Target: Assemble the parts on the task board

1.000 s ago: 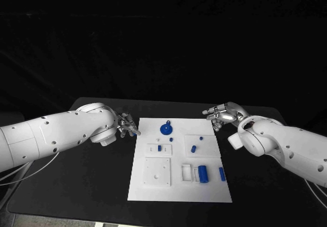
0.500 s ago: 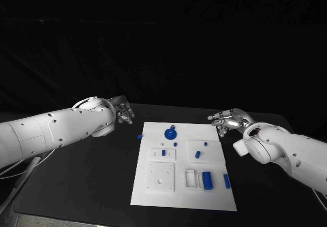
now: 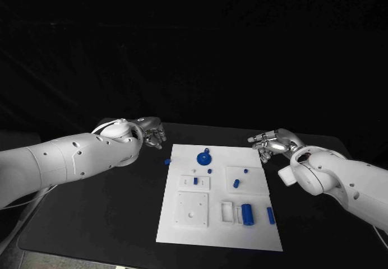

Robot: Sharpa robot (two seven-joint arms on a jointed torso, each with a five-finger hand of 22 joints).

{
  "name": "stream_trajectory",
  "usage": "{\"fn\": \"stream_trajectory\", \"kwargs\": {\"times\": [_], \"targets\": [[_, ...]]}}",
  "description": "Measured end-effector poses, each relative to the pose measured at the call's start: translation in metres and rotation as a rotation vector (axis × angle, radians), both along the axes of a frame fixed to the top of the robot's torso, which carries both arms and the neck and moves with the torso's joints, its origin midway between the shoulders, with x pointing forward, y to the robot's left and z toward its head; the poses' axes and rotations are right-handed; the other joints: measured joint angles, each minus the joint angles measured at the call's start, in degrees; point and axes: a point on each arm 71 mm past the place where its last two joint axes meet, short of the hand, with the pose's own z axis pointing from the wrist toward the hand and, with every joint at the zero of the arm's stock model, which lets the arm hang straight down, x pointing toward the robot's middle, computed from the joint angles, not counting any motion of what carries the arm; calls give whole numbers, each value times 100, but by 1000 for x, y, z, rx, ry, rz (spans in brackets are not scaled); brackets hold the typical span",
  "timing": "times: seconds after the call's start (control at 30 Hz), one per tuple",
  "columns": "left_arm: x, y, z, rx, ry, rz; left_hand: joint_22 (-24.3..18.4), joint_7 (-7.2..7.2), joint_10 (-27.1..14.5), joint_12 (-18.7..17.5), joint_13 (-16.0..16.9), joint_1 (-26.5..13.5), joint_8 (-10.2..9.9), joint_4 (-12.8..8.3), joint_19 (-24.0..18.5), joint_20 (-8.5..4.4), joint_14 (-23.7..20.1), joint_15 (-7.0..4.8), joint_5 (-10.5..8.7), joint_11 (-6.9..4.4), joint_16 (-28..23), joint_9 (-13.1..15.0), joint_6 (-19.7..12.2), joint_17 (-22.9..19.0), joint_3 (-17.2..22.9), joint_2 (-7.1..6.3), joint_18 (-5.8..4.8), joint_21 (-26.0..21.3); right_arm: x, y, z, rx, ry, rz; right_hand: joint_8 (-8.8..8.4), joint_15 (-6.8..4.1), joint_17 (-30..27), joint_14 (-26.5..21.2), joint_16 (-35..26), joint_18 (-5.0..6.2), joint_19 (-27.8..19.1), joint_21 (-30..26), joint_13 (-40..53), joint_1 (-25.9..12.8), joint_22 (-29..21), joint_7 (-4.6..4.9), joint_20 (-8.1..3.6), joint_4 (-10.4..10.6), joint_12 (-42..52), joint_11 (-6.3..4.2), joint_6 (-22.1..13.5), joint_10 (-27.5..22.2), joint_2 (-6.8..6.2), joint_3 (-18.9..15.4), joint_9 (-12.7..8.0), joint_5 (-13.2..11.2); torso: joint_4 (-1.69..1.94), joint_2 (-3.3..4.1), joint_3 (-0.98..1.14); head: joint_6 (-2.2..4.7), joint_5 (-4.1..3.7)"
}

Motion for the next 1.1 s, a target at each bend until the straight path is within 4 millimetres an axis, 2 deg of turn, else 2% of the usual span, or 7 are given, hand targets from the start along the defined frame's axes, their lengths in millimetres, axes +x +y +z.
{"fn": "stream_trajectory", "kwargs": {"times": [0.17, 0.33, 0.4, 0.47, 0.63, 0.93, 1.1], "targets": [[0, -2, -10, 25, 14, -29, 0, 19, 96, 0, 0, 5, 0, 84, 0, 0, -13, 13, -21, -33, 0, -28, 83, 43, -213, 35, 0, -129, 0, 1, 0, 1, -1, 3, 0, 0, 0, 0, 0, 0, 0, 0, 0, 0, 0, 0, 0, 6, 0, 0, 0, 0, 0, -7, 0, 0, -4, 0, -1, -1, 4], [-2, -6, -22, 49, 70, -61, -1, 9, -51, 0, -3, -34, 0, 207, 42, 42, -103, 40, -21, 7, 0, -32, -51, 42, -545, 57, 0, -359, 0, 2, 0, 2, -2, 5, 0, 0, 0, 0, 0, 0, 0, 0, 0, 0, 0, -1, 0, 6, 0, 0, 1, 0, 0, -6, 0, 0, -4, 1, -1, -5, 10], [-3, -7, -27, 54, 93, -72, -1, 14, -114, 0, -5, 15, 0, 229, 47, 47, -124, 61, -21, 9, 0, -37, -108, 42, -609, 106, 0, -422, 0, 2, 0, 3, -2, 6, 0, 0, 0, 0, 0, 0, 0, 0, 0, 0, 0, -1, 0, 6, 0, 0, 1, 0, 0, -6, 0, 0, -2, 1, -1, -6, 12], [-4, -10, -32, 55, 118, -85, -1, 20, -163, -14, -5, 29, 0, 230, 62, 62, -124, 61, -21, 39, 0, -37, -123, 42, -610, 183, 0, -446, 0, 3, 0, 3, -2, 7, 0, 0, 0, 0, 0, 0, 0, 0, 0, 0, 0, -2, 0, 6, 0, 0, 1, 0, 0, -6, 0, 0, -2, 1, -1, -6, 13], [-4, -11, -41, 43, 148, -101, -1, 41, -214, -22, -5, -3, 0, 315, 72, 72, -143, 41, -21, 28, 0, -37, -143, 42, -606, 391, -1, -470, 0, 4, 1, 4, -3, 9, 0, 0, 0, 0, 0, 0, 0, 0, 1, 0, 0, -2, 0, 6, 0, 0, 1, 0, 0, -6, 0, 0, -2, 0, -1, -1, 14], [0, -7, -47, 12, 156, -98, -2, 122, -400, -22, -10, 80, 0, 417, 81, 82, -183, 81, -21, 107, 0, -43, -307, 34, -566, 473, -2, -504, -1, 6, 1, 6, -4, 13, 0, 0, 0, 0, 0, 0, 0, 0, 1, 0, 0, -4, 0, 6, 0, 0, 3, 0, 0, -6, 0, 0, -4, -1, 0, 6, 23], [3, -6, -50, -2, 150, -92, -2, 148, -584, -21, -10, 118, 0, 396, 102, 103, -203, 102, 23, 153, 0, -49, -425, 7, -377, 510, -2, -487, -1, 6, 1, 7, -4, 15, 0, 0, 0, 0, 0, -1, 0, 0, 1, 0, 0, -4, 0, 6, 0, 0, 3, 0, 0, -6, 0, 0, -4, -1, 1, 7, 23]]}}
